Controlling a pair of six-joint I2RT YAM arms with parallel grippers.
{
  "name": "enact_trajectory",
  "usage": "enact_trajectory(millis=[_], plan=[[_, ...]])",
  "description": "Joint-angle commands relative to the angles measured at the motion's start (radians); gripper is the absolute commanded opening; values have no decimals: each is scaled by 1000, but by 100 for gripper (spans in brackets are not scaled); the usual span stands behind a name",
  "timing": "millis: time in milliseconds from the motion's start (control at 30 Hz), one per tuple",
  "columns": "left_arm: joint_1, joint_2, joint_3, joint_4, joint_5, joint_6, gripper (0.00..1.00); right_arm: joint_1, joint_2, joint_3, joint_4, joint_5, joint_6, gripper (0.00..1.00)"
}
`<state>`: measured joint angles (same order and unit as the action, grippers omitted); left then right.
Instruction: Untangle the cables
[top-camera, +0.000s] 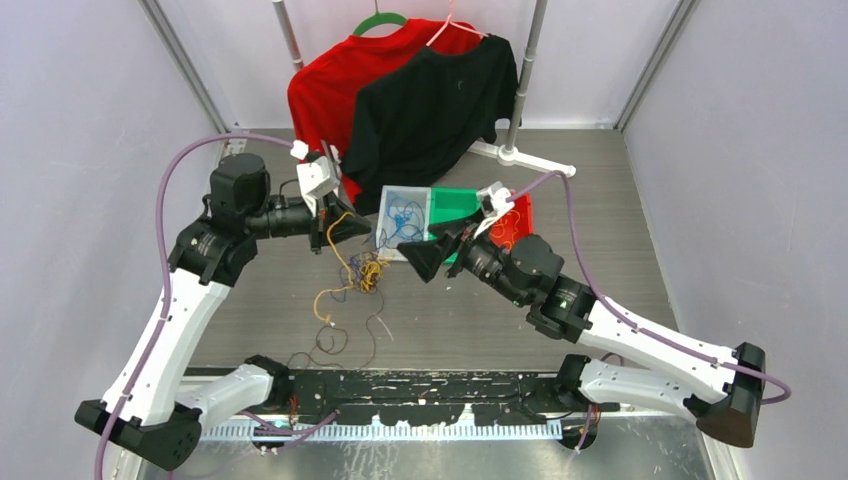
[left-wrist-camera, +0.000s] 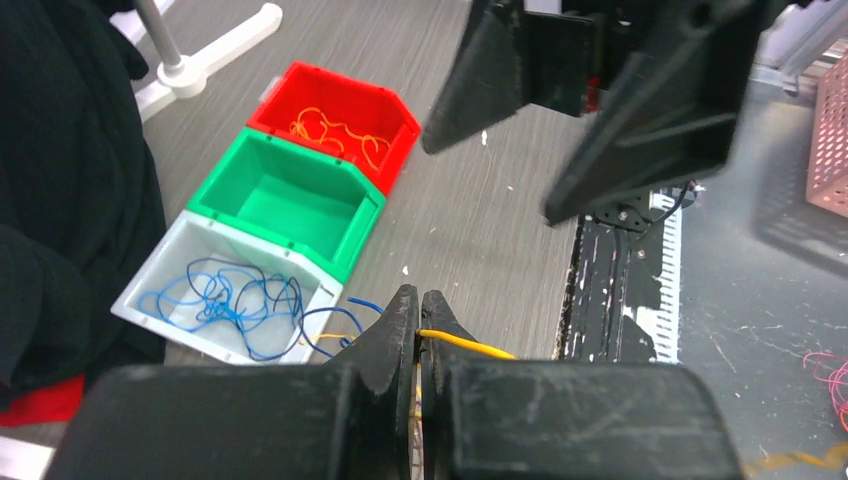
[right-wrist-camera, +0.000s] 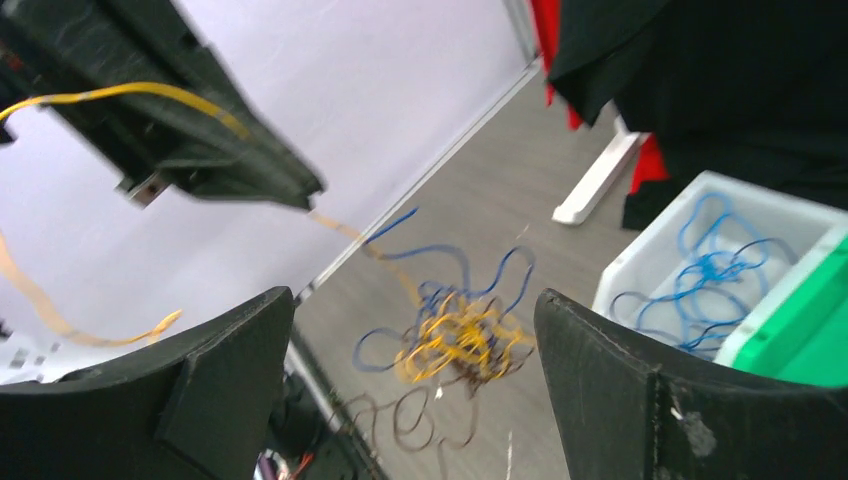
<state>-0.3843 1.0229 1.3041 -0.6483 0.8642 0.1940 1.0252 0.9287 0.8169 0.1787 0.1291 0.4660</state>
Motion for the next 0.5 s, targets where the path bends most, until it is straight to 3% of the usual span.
enact_trajectory(millis=[0,200,467], plan=[[-1,2,63,-16,73,-21,0,-44,2,16,104,79,-44,95],[-1,10,84,-56,100,-11,0,-45,113,107,96,-129,-117,94],[-1,27,121,-79,119,-14,0,-46,205,147,231,-325,-154,91]])
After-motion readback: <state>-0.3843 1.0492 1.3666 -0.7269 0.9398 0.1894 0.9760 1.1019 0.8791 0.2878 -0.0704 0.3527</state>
